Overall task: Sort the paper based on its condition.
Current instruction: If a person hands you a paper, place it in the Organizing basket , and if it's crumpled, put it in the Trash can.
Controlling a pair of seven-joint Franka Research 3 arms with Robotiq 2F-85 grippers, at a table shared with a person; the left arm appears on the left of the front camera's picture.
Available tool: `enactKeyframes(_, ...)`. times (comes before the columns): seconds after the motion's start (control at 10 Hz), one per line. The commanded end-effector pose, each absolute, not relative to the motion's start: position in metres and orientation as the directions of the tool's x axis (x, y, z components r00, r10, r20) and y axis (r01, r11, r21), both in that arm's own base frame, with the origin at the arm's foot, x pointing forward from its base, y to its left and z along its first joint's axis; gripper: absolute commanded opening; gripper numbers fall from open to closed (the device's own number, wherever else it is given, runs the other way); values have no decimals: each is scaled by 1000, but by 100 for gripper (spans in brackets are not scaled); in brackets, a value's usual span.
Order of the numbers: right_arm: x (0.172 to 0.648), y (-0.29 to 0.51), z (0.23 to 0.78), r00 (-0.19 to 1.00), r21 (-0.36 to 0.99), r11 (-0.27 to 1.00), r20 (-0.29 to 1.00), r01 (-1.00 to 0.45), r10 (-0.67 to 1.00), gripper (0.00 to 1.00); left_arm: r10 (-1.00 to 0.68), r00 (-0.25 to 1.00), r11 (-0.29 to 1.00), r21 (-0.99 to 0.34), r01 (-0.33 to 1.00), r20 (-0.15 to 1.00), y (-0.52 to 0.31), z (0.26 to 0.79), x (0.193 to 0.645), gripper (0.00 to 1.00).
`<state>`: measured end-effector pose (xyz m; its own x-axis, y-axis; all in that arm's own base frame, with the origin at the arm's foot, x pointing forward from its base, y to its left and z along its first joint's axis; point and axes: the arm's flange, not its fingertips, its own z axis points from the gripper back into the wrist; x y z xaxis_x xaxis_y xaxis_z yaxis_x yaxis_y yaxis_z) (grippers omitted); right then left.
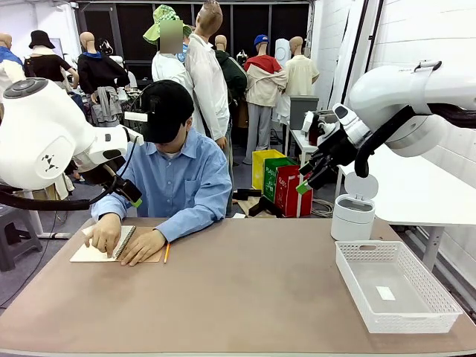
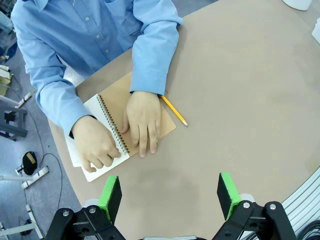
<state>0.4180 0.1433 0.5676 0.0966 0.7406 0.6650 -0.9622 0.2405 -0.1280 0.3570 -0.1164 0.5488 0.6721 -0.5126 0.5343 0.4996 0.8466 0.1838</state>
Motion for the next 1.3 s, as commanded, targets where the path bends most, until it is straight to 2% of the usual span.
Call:
enactKeyframes(0.0, 418, 143, 568, 100, -115, 240, 676, -964, 730, 100, -511, 672, 847, 181, 500, 536, -116, 549, 357, 100)
enactKeyframes(1.2, 418, 143, 568, 100, -115, 240, 676, -964, 730, 100, -511, 672, 847, 181, 500, 536, -116, 549, 357, 100)
